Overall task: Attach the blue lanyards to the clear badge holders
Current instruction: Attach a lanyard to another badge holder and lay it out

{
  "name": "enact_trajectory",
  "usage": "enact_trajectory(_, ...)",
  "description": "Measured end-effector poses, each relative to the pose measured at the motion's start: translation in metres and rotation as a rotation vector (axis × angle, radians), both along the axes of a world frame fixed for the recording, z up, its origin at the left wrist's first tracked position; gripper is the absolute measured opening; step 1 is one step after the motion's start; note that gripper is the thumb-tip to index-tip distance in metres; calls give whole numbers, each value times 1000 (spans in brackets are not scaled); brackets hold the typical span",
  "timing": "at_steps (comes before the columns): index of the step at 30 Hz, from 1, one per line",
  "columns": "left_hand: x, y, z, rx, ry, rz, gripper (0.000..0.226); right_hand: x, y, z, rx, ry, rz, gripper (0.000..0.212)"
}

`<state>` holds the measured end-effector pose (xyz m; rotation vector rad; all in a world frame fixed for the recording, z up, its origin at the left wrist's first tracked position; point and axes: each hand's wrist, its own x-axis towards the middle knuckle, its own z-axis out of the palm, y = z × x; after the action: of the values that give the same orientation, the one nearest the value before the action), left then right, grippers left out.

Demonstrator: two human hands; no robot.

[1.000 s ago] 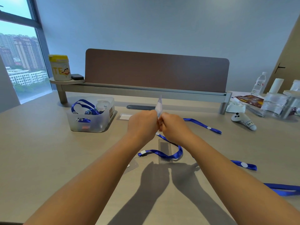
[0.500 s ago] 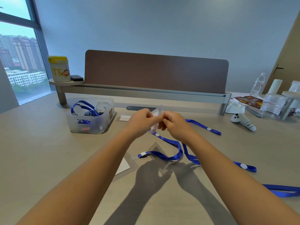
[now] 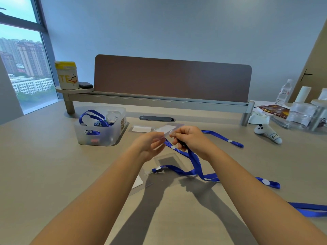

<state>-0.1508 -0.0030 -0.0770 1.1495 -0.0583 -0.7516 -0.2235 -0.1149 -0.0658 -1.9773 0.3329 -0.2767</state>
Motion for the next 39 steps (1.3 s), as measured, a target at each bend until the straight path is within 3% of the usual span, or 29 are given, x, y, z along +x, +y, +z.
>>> enact_trajectory(4, 3, 0, 3, -54, -11, 169, 22, 1, -2, -4, -5, 49, -1, 14)
enact_trajectory(7, 8, 3, 7, -74, -19, 244, 19, 1, -8, -9, -97, 109, -26, 29)
enact_trajectory(9, 14, 6, 8, -76, -17, 271, 8, 0, -12, -12, -246, 157, -66, 40)
enact_trajectory(11, 19, 7, 6, -82, -10, 286, 18, -2, -19, -17, -468, 183, -155, 44)
enact_trajectory(13, 21, 7, 3, -68, -11, 306, 20, -5, -25, -21, -589, 153, -272, 39)
enact_trajectory(16, 17, 5, 3, -46, -15, 315, 3, -10, -37, -24, -621, 61, -450, 29)
enact_trajectory(17, 17, 4, 2, -32, -29, 318, 6, -12, -41, -24, -644, 45, -514, 23)
enact_trajectory(19, 15, -1, 3, -50, -45, 321, 15, -16, -49, -25, -692, 100, -583, 13)
enact_trajectory(20, 13, -4, 4, -65, -54, 316, 16, -15, -51, -27, -669, 172, -557, 19)
enact_trajectory(21, 11, -8, 6, -73, -70, 304, 16, -15, -50, -28, -576, 236, -493, 27)
enact_trajectory(24, 4, -22, 10, -89, -117, 268, 16, -14, -32, -29, 52, 336, -213, 32)
enact_trajectory(27, -2, -33, 16, -122, -133, 243, 15, -12, -14, -33, 462, 300, 1, 33)
enact_trajectory(30, -4, -37, 20, -147, -133, 231, 5, -3, -6, -41, 709, 187, 73, 35)
enact_trajectory(34, 2, -35, 18, -151, -99, 261, 18, 12, -3, -47, 1027, -95, 13, 50)
enact_trajectory(37, 10, -32, 10, -98, -83, 290, 8, 15, -11, -46, 1117, -295, -137, 24)
enact_trajectory(39, 18, -31, 1, -72, -58, 308, 9, 17, -23, -43, 1151, -374, -220, 24)
